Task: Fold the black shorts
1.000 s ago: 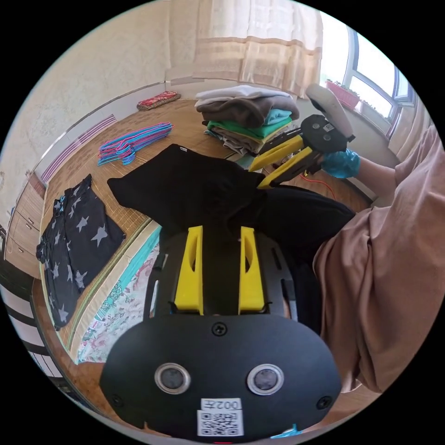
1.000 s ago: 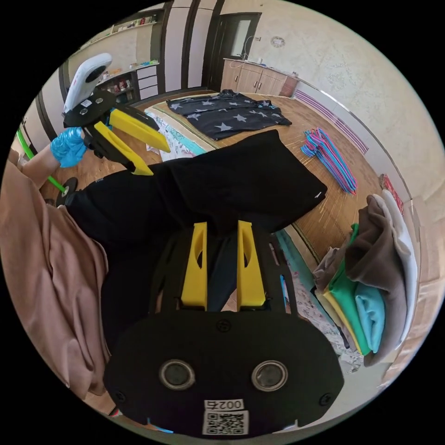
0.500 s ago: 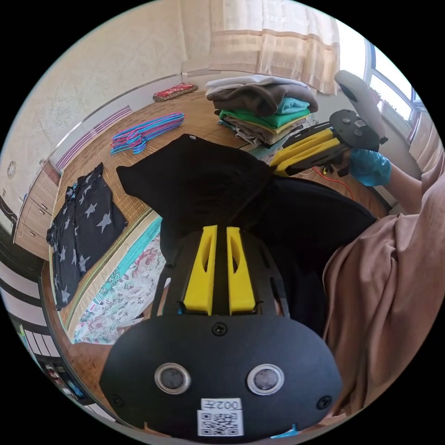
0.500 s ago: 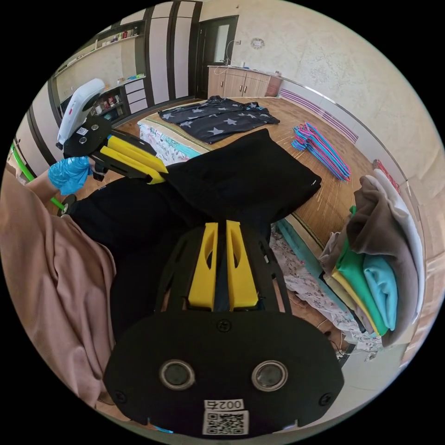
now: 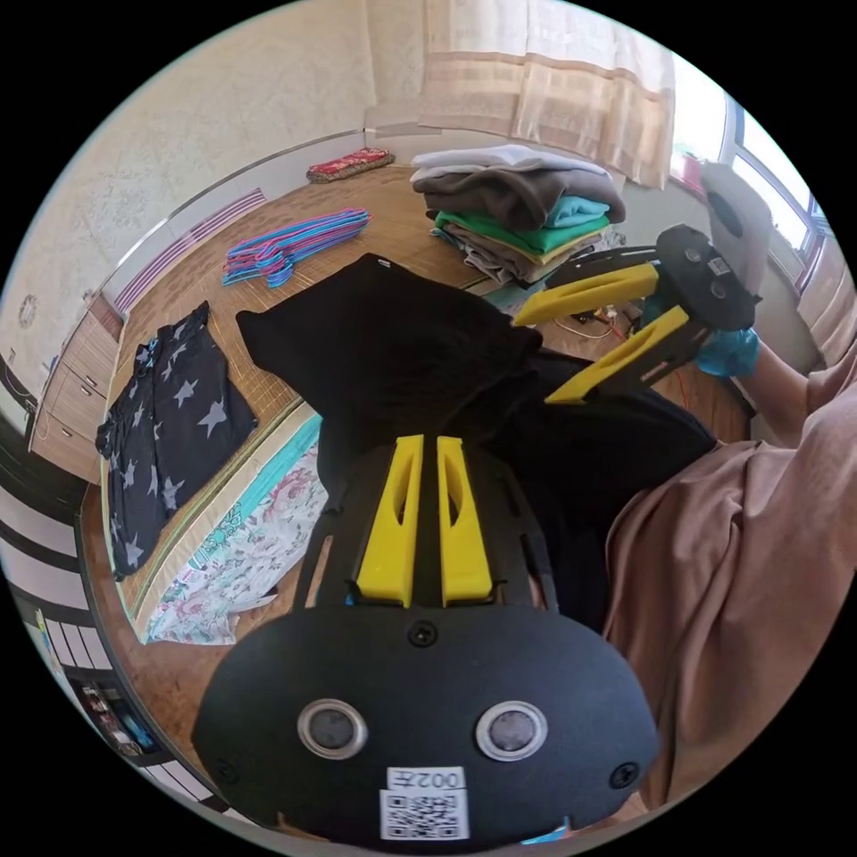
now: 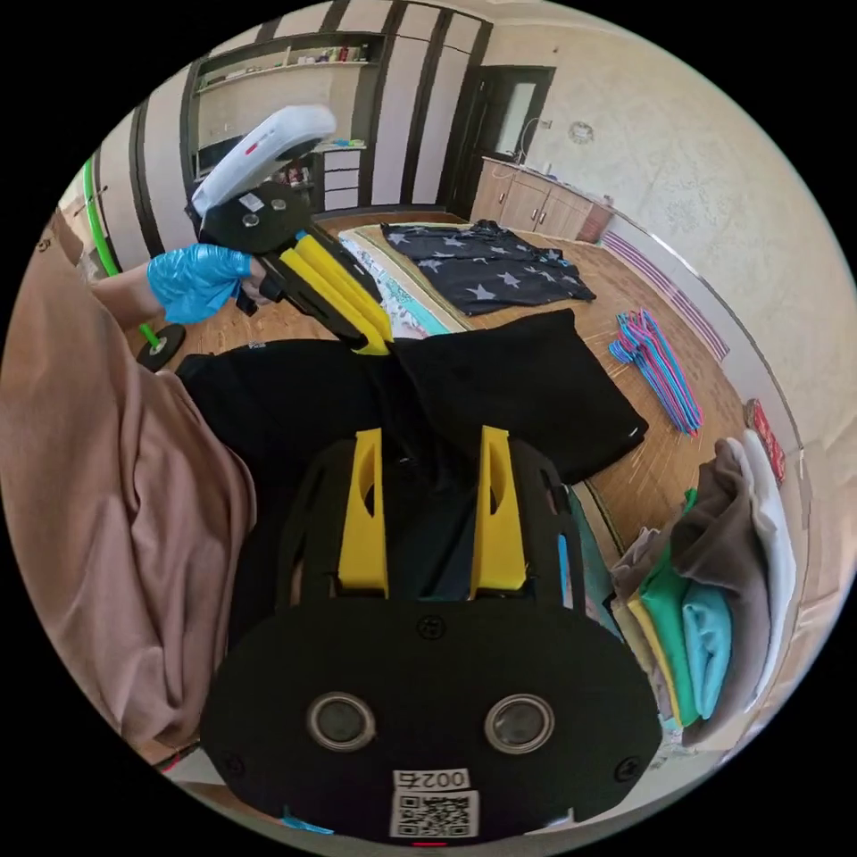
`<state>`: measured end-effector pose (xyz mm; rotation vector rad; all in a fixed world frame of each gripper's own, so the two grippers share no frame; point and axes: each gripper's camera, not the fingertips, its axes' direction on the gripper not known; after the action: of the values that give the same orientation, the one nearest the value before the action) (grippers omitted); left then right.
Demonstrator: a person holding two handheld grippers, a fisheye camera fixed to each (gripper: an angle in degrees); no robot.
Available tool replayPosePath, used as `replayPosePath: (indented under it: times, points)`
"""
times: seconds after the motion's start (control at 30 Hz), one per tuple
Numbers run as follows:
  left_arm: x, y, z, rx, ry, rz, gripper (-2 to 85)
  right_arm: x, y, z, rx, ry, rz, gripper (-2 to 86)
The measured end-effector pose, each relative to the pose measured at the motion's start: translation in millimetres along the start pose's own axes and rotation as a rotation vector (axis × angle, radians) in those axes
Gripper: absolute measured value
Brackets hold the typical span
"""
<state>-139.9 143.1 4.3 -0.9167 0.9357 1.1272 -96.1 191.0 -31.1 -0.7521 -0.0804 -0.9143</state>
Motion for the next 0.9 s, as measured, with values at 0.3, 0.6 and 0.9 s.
replayPosePath:
  times: [0.3,0.6,0.9]
  points:
    - [-9.9,-20.8,-19.8,-0.02,0.046,0.015,-0.3,-33.5,-33.2,44.4,-0.01,0.122,-0.155,20.1]
    - [-15.4,-20.8,-33.1,0.004,0.103,0.003,-0.6,-30.7,-35.2,60.2,-0.01,0.206,-0.118,8.8]
    - [-13.5,-16.9,-33.9,0.029,0.009,0.165,11.8,-0.7,-41.0,47.7,0.028,0.118,-0.041,7.3]
